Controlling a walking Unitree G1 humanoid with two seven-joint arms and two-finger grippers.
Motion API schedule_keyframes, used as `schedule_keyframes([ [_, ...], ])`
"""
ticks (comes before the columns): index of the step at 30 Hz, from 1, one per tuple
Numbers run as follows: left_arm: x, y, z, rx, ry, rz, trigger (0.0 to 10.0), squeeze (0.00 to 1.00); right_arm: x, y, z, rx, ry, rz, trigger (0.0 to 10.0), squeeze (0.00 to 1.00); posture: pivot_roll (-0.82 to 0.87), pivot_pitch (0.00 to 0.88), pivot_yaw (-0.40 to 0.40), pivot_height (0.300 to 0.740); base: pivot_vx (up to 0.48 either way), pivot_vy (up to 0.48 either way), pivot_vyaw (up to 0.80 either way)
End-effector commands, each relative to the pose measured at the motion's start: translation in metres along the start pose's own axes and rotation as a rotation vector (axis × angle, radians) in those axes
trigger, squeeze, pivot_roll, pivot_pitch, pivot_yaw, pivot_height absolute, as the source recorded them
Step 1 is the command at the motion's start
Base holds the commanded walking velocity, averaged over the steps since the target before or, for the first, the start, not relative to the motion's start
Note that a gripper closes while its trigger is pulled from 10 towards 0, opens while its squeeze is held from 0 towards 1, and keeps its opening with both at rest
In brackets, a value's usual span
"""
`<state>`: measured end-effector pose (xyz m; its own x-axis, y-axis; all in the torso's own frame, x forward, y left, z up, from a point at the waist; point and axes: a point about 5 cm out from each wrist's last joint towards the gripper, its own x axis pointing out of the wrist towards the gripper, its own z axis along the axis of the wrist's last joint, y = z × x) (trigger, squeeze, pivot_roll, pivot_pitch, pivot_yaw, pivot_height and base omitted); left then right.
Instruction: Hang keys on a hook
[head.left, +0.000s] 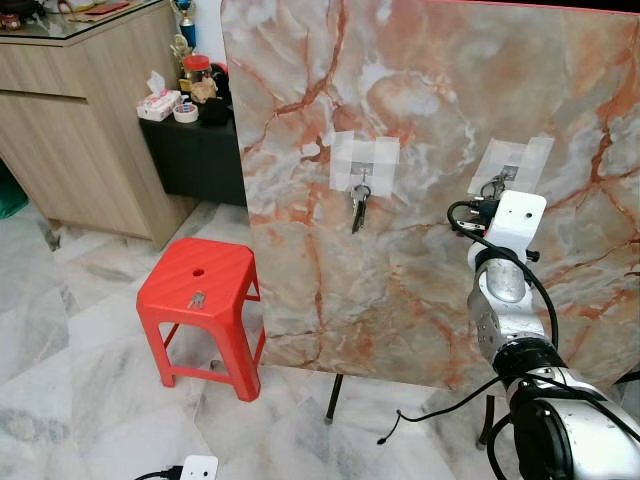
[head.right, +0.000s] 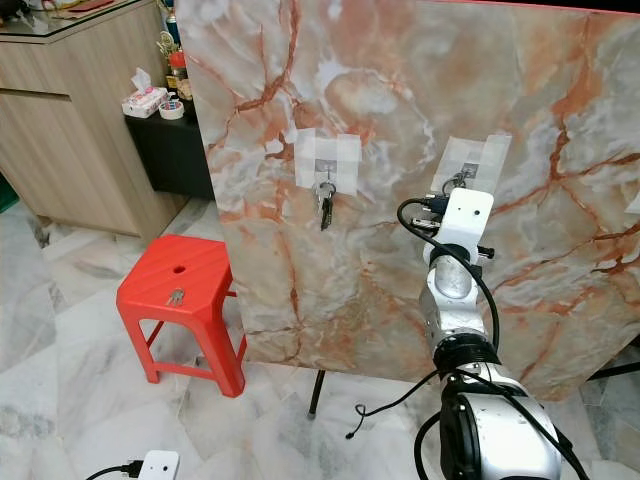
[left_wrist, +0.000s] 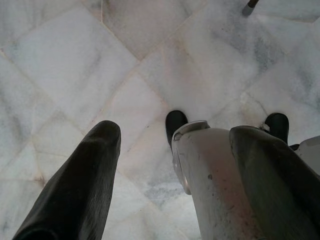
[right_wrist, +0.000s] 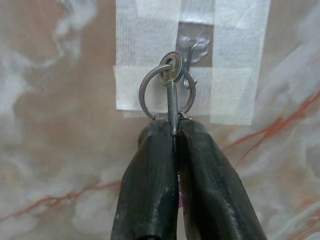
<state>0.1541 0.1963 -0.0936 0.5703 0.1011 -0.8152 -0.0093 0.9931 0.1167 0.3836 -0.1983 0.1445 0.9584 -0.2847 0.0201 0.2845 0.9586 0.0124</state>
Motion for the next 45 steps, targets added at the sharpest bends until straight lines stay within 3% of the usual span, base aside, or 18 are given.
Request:
schedule_keyframes([
  [1, 0.000, -0.003, -0.004, 0.009, 0.023, -0.002, 10.0, 0.00, 0.005, 0.001, 0.009, -0.012, -0.010, 0.007, 10.0, 0.00, 0.00, 0.000, -0.044, 0.740, 0.000, 0.000, 0.00],
  [11, -0.001, -0.003, -0.007, 0.009, 0.030, -0.001, 10.0, 0.00, 0.005, 0.002, 0.007, -0.025, 0.002, 0.023, 10.0, 0.00, 0.00, 0.000, -0.047, 0.740, 0.000, 0.000, 0.00],
  [12, -0.001, -0.002, -0.007, 0.008, 0.031, 0.000, 10.0, 0.00, 0.005, 0.003, 0.007, -0.025, 0.002, 0.026, 10.0, 0.05, 0.00, 0.000, -0.047, 0.740, 0.000, 0.000, 0.00],
  [13, -0.001, 0.000, -0.007, 0.008, 0.032, 0.001, 10.0, 0.00, 0.005, 0.003, 0.007, -0.024, 0.002, 0.028, 10.0, 1.00, 0.00, 0.000, -0.047, 0.740, 0.000, 0.000, 0.00],
  [23, -0.001, 0.002, -0.005, 0.011, 0.030, 0.003, 10.0, 0.00, 0.001, 0.005, 0.004, -0.012, -0.014, 0.038, 10.0, 1.00, 0.00, 0.000, -0.045, 0.740, 0.000, 0.000, 0.00],
  [37, -0.001, 0.000, -0.006, 0.016, 0.040, -0.001, 10.0, 0.00, -0.016, 0.002, -0.021, -0.028, -0.019, 0.102, 10.0, 0.98, 0.00, 0.000, -0.045, 0.740, 0.000, 0.000, 0.00],
  [38, -0.001, 0.000, -0.007, 0.015, 0.042, 0.000, 10.0, 0.00, -0.023, 0.002, -0.032, -0.039, 0.013, 0.129, 10.0, 0.17, 0.00, 0.000, -0.047, 0.740, 0.000, 0.000, 0.00],
  [39, -0.001, 0.000, -0.007, 0.014, 0.042, 0.000, 10.0, 0.00, -0.025, 0.001, -0.036, -0.042, 0.022, 0.137, 10.0, 0.17, 0.00, 0.000, -0.047, 0.740, 0.000, 0.000, 0.00],
  [40, -0.001, -0.001, -0.007, 0.014, 0.043, 0.000, 10.0, 0.00, -0.030, 0.002, -0.045, -0.048, 0.053, 0.163, 10.0, 0.00, 0.00, 0.000, -0.047, 0.740, 0.000, 0.000, 0.00],
  [45, -0.001, -0.002, -0.007, 0.015, 0.045, -0.001, 10.0, 0.00, -0.054, -0.002, -0.087, -0.042, 0.218, 0.220, 10.0, 0.00, 0.00, 0.000, -0.048, 0.740, 0.000, 0.000, 0.00],
])
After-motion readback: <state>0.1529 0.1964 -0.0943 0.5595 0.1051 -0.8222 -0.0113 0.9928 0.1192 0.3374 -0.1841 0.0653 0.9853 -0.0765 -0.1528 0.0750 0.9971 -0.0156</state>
